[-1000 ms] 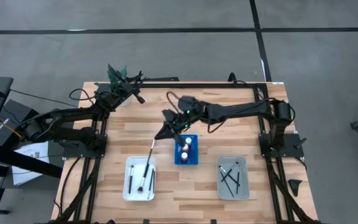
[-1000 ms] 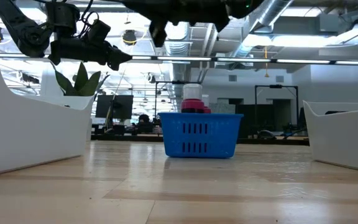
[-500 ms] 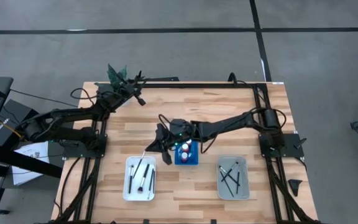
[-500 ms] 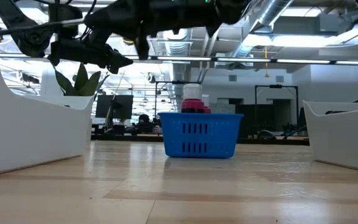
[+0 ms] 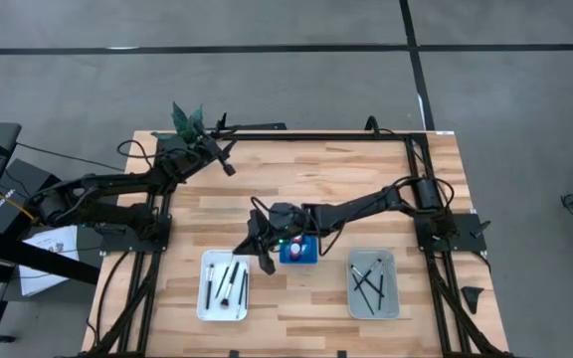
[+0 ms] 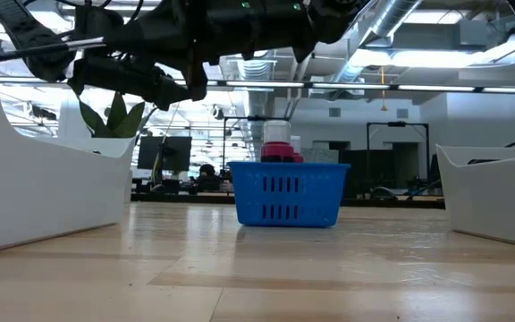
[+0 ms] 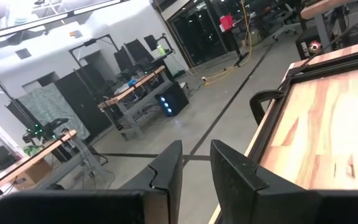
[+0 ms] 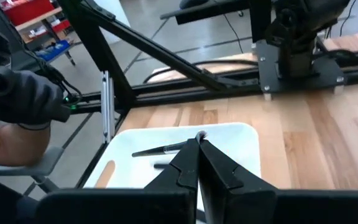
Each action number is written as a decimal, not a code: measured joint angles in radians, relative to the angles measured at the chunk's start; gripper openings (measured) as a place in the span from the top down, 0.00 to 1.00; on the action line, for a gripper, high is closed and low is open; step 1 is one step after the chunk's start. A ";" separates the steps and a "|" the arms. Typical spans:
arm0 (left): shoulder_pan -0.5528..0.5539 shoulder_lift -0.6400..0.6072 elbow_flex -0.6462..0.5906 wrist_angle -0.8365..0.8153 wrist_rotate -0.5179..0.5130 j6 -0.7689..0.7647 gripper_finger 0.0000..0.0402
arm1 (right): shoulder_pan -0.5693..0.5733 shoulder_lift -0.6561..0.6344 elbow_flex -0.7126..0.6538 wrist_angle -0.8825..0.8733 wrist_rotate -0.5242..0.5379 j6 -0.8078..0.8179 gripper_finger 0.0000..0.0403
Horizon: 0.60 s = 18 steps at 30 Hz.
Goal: Pick & Place Paint Supplies
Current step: Put the eyeshadow brush into the white bin
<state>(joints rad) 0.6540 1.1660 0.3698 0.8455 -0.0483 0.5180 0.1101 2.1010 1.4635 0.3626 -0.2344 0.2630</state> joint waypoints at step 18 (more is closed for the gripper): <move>-0.021 0.000 0.000 0.009 0.000 0.000 0.81 | -0.002 0.062 0.000 0.038 -0.054 -0.055 1.00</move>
<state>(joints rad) 0.6327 1.1658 0.3698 0.8545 -0.0479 0.5182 0.1081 2.1632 1.4631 0.4007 -0.2889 0.2078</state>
